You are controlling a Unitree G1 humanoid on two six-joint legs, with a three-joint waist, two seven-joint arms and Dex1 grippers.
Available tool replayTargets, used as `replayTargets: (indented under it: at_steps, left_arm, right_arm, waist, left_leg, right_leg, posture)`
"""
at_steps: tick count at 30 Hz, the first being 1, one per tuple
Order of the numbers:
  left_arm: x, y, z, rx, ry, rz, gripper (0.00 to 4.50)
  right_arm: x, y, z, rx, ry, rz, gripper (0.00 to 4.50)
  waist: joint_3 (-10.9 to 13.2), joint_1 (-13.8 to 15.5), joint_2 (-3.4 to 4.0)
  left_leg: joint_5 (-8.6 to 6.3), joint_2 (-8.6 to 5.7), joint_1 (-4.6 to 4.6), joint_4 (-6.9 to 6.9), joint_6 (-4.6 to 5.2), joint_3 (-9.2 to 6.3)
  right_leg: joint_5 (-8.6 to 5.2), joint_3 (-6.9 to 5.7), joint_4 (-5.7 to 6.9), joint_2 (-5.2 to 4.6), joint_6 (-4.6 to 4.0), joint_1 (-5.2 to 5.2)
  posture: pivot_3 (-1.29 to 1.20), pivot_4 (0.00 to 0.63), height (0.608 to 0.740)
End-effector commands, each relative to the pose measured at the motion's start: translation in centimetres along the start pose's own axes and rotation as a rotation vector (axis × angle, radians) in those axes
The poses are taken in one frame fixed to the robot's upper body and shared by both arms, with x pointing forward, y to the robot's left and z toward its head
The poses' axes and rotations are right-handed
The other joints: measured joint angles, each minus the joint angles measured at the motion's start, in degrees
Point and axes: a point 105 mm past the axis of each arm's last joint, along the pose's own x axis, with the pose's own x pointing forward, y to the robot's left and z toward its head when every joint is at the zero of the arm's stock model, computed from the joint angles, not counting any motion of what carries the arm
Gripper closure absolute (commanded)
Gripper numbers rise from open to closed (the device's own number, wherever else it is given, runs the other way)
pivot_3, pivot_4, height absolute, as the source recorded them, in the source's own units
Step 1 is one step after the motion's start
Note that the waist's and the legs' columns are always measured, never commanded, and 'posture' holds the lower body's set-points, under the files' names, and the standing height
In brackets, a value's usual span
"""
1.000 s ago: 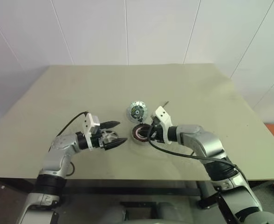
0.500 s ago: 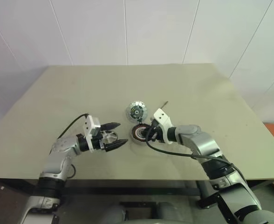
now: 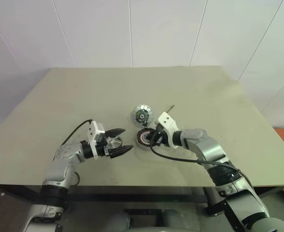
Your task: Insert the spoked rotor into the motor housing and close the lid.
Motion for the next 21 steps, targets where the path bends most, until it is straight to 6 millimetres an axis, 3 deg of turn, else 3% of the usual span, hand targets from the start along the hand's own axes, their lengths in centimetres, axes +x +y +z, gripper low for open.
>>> replayTargets:
  at_steps: [1, 21]
  left_arm:
    - [0.17, 0.10, 1.46, 0.040, -0.041, -0.005, 0.00]
    - [0.44, -0.23, 1.53, 0.033, -0.051, -0.011, 0.00]
  right_arm:
    - [0.18, 0.77, 0.58, -0.027, -0.015, 0.025, 3.84]
    - [0.94, 1.14, 0.24, -0.068, -0.002, 0.010, 3.84]
  waist:
    - [0.00, 0.00, 0.00]
    - [0.00, -0.09, 0.00]
  left_leg:
    - [0.00, 0.00, 0.00, 0.00, 0.00, 0.00]
    - [0.00, 0.01, 0.01, 0.00, -0.01, 0.00]
  right_leg:
    - [0.00, 0.00, 0.00, 0.00, 0.00, 0.00]
    - [-0.05, 0.00, 0.00, 0.01, -0.08, 0.00]
  posture:
    - [0.00, 0.000, 0.740]
    - [0.00, 0.000, 0.740]
